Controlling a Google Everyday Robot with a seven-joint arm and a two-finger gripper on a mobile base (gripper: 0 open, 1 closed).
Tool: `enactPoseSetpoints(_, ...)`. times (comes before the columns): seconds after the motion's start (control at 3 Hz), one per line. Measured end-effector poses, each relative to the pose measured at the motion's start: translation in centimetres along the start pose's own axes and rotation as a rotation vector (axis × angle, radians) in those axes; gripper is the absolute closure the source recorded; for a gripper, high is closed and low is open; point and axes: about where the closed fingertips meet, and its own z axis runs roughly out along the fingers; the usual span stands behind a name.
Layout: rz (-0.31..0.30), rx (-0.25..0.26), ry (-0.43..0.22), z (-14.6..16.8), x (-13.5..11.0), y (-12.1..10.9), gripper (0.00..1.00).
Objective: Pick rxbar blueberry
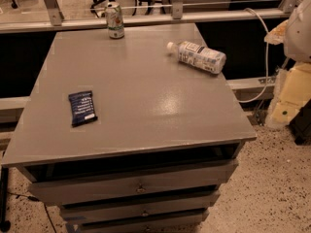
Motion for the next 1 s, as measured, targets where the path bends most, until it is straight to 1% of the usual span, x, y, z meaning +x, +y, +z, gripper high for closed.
enactPoseSetpoints(0.33, 0.0, 0.0, 0.0, 0.0, 0.0, 0.0, 0.0)
enactPoseSetpoints(0.67, 0.001, 0.019, -0.034, 0.6, -0.4, -0.6, 0.0)
enactPoseSetpoints(1.0, -0.022, 0.022, -0.133, 1.9, -2.2, -1.9, 0.0)
